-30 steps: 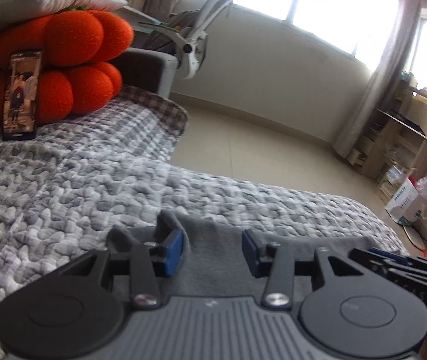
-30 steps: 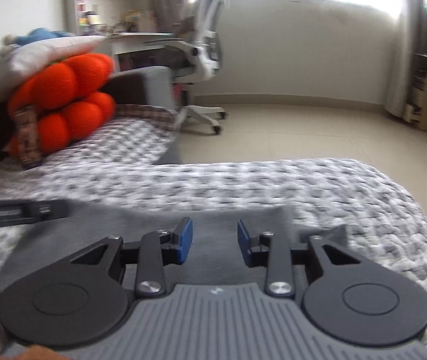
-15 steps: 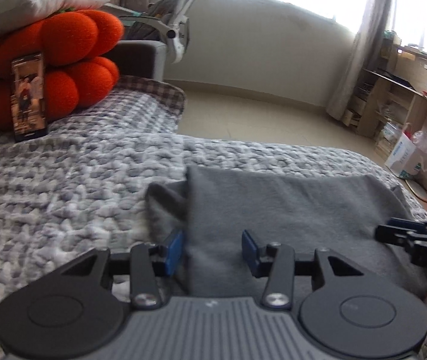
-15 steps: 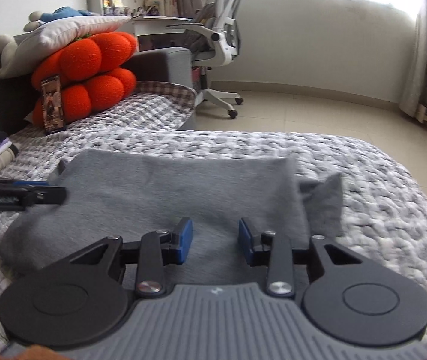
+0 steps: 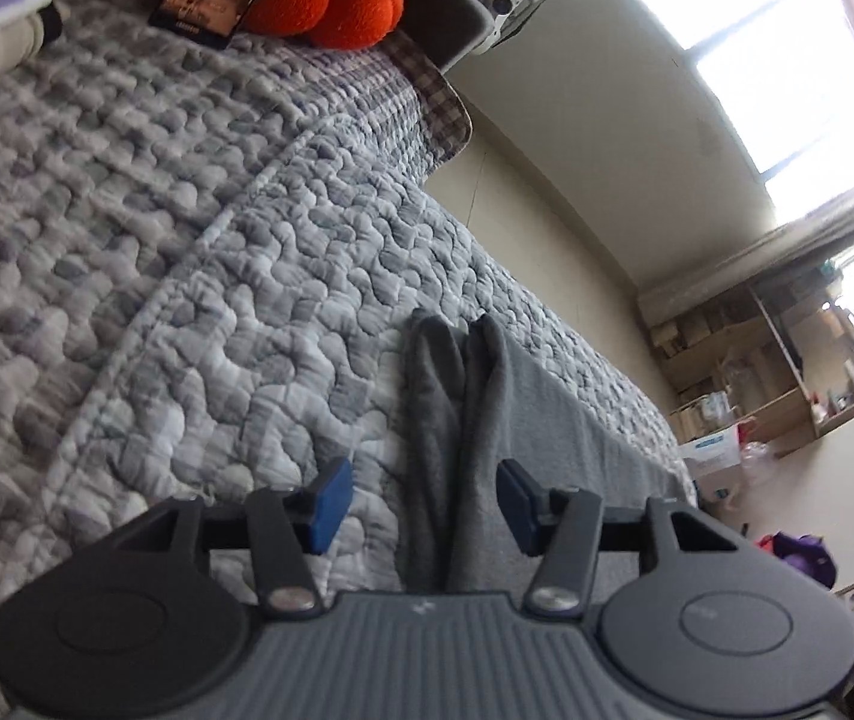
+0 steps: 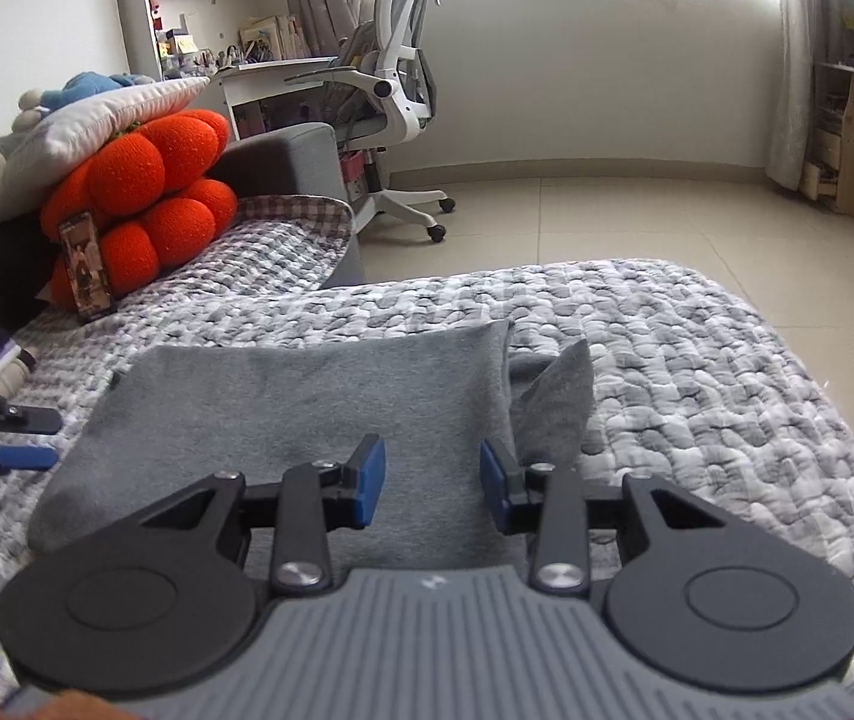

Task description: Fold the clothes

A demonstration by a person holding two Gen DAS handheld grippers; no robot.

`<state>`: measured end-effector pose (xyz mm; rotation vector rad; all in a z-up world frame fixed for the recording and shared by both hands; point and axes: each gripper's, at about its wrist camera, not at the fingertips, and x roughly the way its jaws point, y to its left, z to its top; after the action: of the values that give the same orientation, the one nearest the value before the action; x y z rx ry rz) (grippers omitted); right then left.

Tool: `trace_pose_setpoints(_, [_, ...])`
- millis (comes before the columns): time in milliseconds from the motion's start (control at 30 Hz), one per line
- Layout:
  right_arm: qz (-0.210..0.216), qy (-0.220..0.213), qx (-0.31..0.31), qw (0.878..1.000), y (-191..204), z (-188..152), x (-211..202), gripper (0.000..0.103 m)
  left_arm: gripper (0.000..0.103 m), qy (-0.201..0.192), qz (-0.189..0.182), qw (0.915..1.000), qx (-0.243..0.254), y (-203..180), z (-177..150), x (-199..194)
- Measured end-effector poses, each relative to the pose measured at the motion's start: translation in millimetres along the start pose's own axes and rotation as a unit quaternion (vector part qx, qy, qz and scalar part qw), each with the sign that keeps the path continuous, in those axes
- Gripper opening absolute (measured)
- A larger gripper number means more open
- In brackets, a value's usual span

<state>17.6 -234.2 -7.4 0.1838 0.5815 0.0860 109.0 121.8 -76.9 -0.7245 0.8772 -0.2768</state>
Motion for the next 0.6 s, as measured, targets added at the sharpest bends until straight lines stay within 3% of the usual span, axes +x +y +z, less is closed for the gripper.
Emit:
trace_pose_setpoints(100, [0.025, 0.004, 0.011, 1.000, 4, 2, -3, 0.039, 0.055, 0.020, -0.048, 0.9977, -0.044, 8, 0, 7])
trace_pose_setpoints(167, [0.038, 0.006, 0.017, 0.999, 7, 3, -3, 0.039, 0.055, 0.029, -0.059, 0.9964, -0.054, 8, 0, 14])
trace_pose_setpoints(400, [0.065, 0.011, 0.042, 0.997, 13, 8, 4, 0.039, 0.052, 0.031, -0.055, 0.9972, -0.039, -6, -9, 34])
trace_pose_setpoints(467, [0.071, 0.010, 0.048, 0.996, 14, 10, 6, 0.039, 0.047, 0.034, -0.052, 0.9977, -0.027, -11, -12, 39])
trace_pose_setpoints(533, [0.078, 0.010, 0.054, 0.995, 16, 11, 9, 0.039, 0.025, 0.036, -0.036, 0.9987, -0.010, -17, -14, 44])
trace_pose_setpoints(600, [0.089, 0.013, 0.058, 0.994, 18, 12, 13, 0.039, 0.012, 0.034, -0.031, 0.9989, -0.006, -19, -13, 47])
